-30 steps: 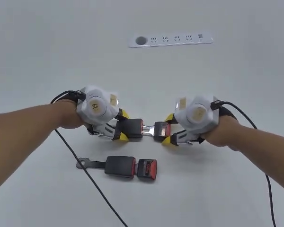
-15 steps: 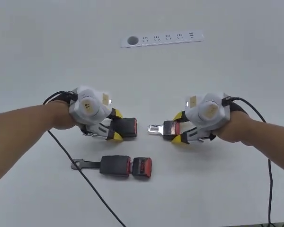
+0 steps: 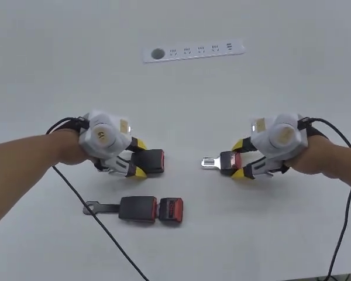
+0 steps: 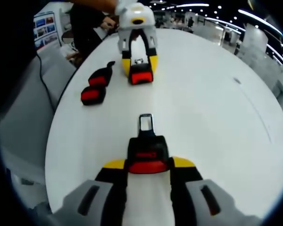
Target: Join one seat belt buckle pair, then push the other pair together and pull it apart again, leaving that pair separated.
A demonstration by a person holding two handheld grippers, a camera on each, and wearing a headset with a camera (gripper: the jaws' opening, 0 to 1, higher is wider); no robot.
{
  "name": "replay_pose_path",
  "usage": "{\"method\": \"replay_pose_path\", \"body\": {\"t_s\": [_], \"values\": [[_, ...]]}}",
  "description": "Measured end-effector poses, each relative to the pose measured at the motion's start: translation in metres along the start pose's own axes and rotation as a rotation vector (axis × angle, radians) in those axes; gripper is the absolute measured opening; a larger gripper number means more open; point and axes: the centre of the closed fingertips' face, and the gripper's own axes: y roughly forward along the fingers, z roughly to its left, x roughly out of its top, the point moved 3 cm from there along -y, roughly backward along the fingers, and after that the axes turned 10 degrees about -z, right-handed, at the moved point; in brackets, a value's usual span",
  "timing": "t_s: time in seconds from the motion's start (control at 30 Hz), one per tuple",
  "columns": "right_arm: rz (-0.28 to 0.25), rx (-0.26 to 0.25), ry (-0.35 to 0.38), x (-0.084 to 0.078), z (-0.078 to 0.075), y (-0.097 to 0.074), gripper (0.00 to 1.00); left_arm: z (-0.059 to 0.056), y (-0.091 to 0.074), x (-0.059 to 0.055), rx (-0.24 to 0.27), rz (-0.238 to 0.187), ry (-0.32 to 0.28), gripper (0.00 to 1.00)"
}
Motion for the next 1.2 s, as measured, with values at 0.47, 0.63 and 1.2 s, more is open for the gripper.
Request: {"method": "replay_pose_path", "body": {"t_s": [0.47, 0.63, 1.2], "values": [[0.002, -0.026, 0.027, -0.010, 0.002, -0.022, 0.35, -0.001, -0.002, 0.000, -0.006, 0.011, -0.001, 0.35], [0.005, -0.010, 0.020, -0.010, 0.003, -0.021, 0.39, -0.004, -0.001, 0.003, -0.006, 0.024, 0.013, 0.35], [-0.289, -0.468, 0.272, 0.019, -0.001, -0.063, 0.91, -0.006, -0.053, 0.045, 0.320, -0.222, -0.171, 0.83]]}}
